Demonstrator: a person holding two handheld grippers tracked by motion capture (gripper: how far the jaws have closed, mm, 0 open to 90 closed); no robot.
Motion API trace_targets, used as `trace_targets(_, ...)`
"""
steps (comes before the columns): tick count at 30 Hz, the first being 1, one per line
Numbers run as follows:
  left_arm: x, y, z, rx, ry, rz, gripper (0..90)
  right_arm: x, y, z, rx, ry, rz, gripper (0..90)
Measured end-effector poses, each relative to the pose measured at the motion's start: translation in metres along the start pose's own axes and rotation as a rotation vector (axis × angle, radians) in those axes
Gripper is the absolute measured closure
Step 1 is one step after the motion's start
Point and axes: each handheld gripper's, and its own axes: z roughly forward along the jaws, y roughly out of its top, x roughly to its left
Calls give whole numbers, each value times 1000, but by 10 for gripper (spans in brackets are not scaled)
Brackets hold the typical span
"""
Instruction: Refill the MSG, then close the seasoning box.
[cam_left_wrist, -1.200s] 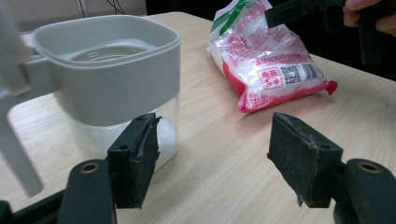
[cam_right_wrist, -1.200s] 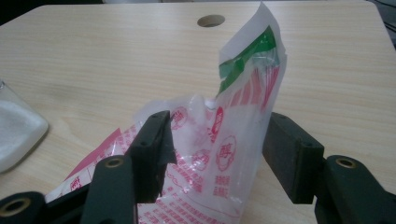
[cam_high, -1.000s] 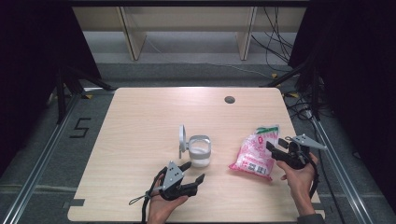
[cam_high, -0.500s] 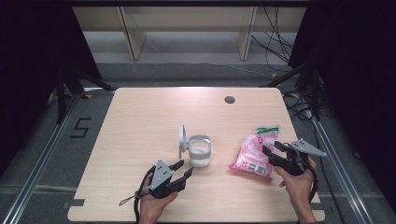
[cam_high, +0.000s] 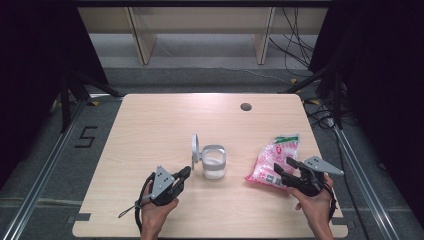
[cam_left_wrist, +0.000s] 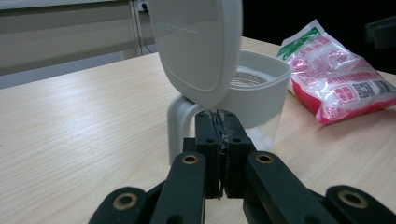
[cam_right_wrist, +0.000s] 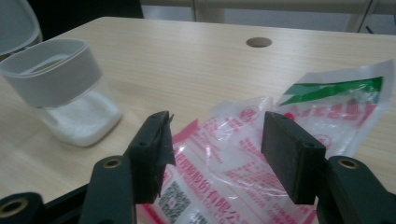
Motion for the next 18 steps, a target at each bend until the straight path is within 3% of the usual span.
trace_targets(5, 3, 2, 0, 10, 20, 2, 892, 11, -4, 2, 7, 28, -22, 431)
trace_targets(6, 4, 2, 0, 11, 22, 8, 893, 11, -4, 1, 18, 36, -53, 431)
trace_targets(7, 5, 3, 0, 13, 27, 10, 893, 17, -5, 1, 19, 36, -11, 432)
trace_targets(8, 6, 3, 1, 13, 26, 10, 894, 17, -5, 2, 16, 53, -46, 432)
trace_targets(9, 7, 3, 1, 18, 29, 15, 894, 21, -6, 3, 18, 48, -28, 432)
trace_targets(10, 8, 4, 2, 16, 32, 17, 894, 21, -6, 3, 22, 66, -53, 432)
trace_targets(12, 9, 5, 3, 18, 33, 23, 894, 24, -6, 1, 30, 65, -37, 431)
trace_targets(13, 9, 5, 3, 17, 35, 23, 894, 23, -7, 3, 22, 59, -76, 431)
trace_targets(18, 10, 7, 7, 18, 32, 10, 894, 30, -8, -1, 38, 81, -30, 431)
